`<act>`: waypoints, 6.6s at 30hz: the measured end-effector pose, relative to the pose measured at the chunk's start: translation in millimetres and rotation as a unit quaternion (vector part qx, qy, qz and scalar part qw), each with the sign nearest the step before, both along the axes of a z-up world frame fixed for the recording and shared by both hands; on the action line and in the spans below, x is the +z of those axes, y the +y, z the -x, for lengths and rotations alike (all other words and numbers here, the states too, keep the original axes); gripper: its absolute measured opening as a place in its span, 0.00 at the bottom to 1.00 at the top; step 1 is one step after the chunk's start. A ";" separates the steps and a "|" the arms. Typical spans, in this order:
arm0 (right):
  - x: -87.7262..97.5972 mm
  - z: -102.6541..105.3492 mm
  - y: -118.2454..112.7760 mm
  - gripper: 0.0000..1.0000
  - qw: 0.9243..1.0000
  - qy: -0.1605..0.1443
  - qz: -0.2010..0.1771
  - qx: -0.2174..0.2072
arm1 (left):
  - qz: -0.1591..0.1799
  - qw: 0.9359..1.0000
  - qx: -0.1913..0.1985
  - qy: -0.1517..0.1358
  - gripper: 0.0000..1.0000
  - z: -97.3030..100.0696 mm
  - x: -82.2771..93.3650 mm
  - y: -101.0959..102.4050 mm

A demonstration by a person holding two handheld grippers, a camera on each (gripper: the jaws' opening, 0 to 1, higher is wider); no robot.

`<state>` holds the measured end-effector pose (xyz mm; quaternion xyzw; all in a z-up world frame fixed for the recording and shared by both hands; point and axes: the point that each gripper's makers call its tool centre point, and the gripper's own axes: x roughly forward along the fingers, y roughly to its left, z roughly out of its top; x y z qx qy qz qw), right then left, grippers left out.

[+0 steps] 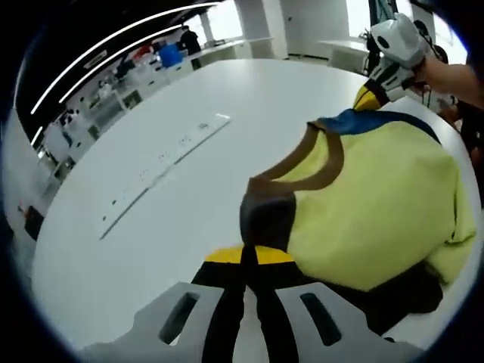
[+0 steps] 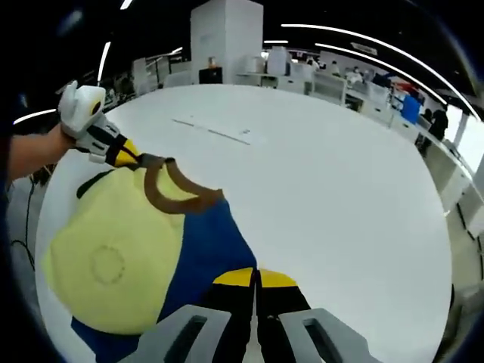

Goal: Fold the garment on the visible template until the final outline fits inside the template.

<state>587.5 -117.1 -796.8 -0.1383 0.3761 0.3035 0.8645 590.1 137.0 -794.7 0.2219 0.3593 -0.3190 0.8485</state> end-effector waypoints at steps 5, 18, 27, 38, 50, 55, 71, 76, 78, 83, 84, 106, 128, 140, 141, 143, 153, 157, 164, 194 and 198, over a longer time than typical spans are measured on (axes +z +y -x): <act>5.3 -0.2 2.5 0.00 1.000 -0.008 -0.004 0.005 | 0.005 1.000 0.004 0.005 0.01 3.3 2.0 2.6; 24.8 1.2 8.6 0.03 0.998 -0.020 -0.066 -0.016 | 0.046 0.999 0.014 -0.007 0.16 9.2 24.0 2.4; 37.8 9.7 6.3 0.20 0.994 -0.032 -0.100 -0.038 | 0.080 0.997 0.010 -0.018 0.28 21.7 45.6 -3.5; 44.0 31.8 -2.3 0.25 0.990 -0.038 -0.126 -0.049 | 0.123 0.992 0.012 -0.024 0.32 44.5 61.2 3.9; 53.6 53.6 -17.8 0.26 0.985 -0.047 -0.152 -0.067 | 0.163 0.986 0.029 -0.024 0.30 73.0 73.2 15.8; 59.3 62.6 -18.7 0.26 0.982 -0.051 -0.166 -0.067 | 0.170 0.985 0.034 -0.021 0.26 84.6 74.3 18.9; 71.9 90.5 -15.7 0.25 0.979 -0.064 -0.184 -0.055 | 0.184 0.982 0.031 -0.013 0.23 112.9 71.8 21.7; 74.3 97.6 -14.6 0.24 0.978 -0.064 -0.192 -0.052 | 0.187 0.982 0.030 -0.006 0.21 120.5 66.0 21.8; 74.4 100.0 -14.0 0.24 0.978 -0.065 -0.191 -0.050 | 0.187 0.982 0.030 -0.005 0.21 122.1 63.8 22.1; 71.3 107.4 -11.7 0.24 0.978 -0.057 -0.198 -0.046 | 0.192 0.981 0.030 0.003 0.20 127.0 57.5 21.1; 70.7 109.7 -10.5 0.24 0.978 -0.055 -0.198 -0.043 | 0.191 0.981 0.030 0.005 0.20 128.6 55.8 20.7; 36.3 150.8 -1.2 0.21 0.982 -0.017 -0.186 -0.018 | 0.193 0.980 0.015 0.043 0.15 162.5 22.4 -0.5; 6.3 179.2 5.7 0.20 0.988 0.013 -0.152 0.004 | 0.166 0.986 -0.006 0.035 0.12 157.5 9.9 -27.3; 0.7 181.5 6.5 0.09 0.992 0.004 -0.125 0.023 | 0.140 0.990 -0.007 0.031 0.08 154.1 0.5 -33.2; 0.3 181.9 5.2 0.05 0.993 0.003 -0.118 0.026 | 0.140 0.990 -0.005 0.031 0.08 153.7 0.2 -33.2; 0.3 182.3 5.7 0.02 0.993 0.001 -0.116 0.030 | 0.137 0.990 -0.004 0.028 0.06 152.9 0.0 -32.4; 2.1 179.1 2.7 0.00 0.993 -0.002 -0.114 0.025 | 0.131 0.991 -0.010 0.022 0.00 151.6 4.7 -29.3; 9.9 174.4 -4.1 0.00 0.993 -0.008 -0.119 0.014 | 0.135 0.990 -0.015 0.022 0.00 152.3 10.7 -24.8; 22.7 163.5 -17.5 0.00 0.992 -0.020 -0.121 -0.005 | 0.140 0.990 -0.017 0.009 0.00 149.2 27.4 -12.9; 43.5 120.8 -94.9 0.00 0.997 -0.037 -0.048 -0.053 | 0.096 0.994 0.046 -0.020 0.00 124.4 49.8 89.0; 44.4 118.1 -100.1 0.00 0.997 -0.035 -0.035 -0.056 | 0.085 0.995 0.057 -0.017 0.00 121.4 44.8 103.1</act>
